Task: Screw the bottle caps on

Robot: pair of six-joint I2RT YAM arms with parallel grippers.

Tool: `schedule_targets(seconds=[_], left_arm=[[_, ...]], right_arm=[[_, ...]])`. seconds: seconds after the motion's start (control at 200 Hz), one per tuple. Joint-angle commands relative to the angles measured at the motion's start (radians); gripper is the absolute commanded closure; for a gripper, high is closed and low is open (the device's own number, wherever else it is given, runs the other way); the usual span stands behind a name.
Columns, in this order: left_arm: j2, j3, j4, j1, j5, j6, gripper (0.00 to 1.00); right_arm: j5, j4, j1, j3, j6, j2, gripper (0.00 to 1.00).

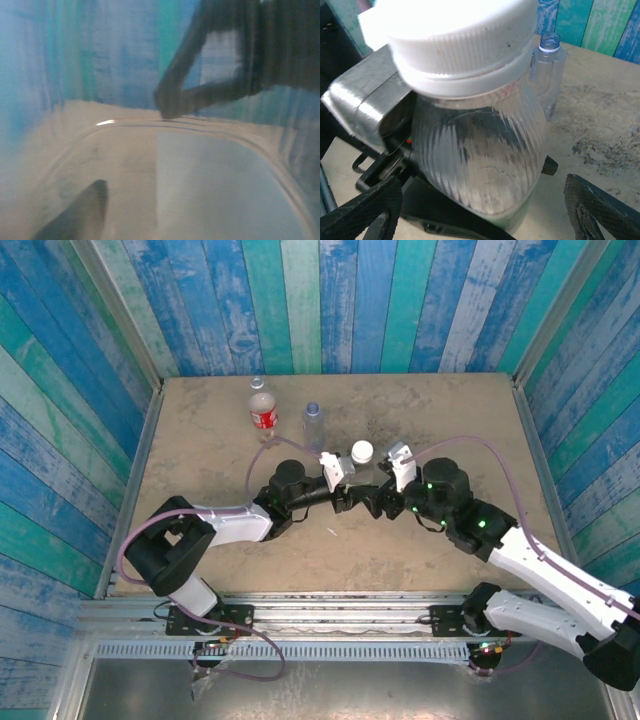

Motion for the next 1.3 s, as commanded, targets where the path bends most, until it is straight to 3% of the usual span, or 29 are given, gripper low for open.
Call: schedule_targets(seconds=[0.0,0.376,0.541,0.631,0.902,1.137,1.297], left_arm=[[0.008,0.014,0.035,-0.01,-0.024,-0.013,0.49],[-0.004,0.015,0.037,-0.013,-0.042,-0.048,0.48],[-0.002,0.013,0.03,-0.015,-0.014,-0.022,0.46],[0.002,0.015,0.025,-0.014,-0.002,-0.022,0.44],[0.004,0.009,0.031,-0.015,-0.003,-0.023,0.2],[-0.015,-0.002,0.04,-0.015,-0.032,-0.029,0.03],[-0.014,-0.005,0.029,-0.015,-0.037,-0.017,0.02]], right_arm=[[0.078,0.101,0.021,-0.008,0.086,0.03,0.15],[0.188,0.152,0.052,-0.015,0.158,0.101,0.21],[0.179,0.168,0.052,-0.023,0.149,0.116,0.29],[0.171,0.176,0.051,-0.025,0.131,0.116,0.39],[0.157,0.159,0.052,-0.023,0.099,0.099,0.55],[0.209,0.145,0.051,-0.046,0.089,0.068,0.57],[0.211,0.15,0.048,-0.063,0.106,0.037,0.58]])
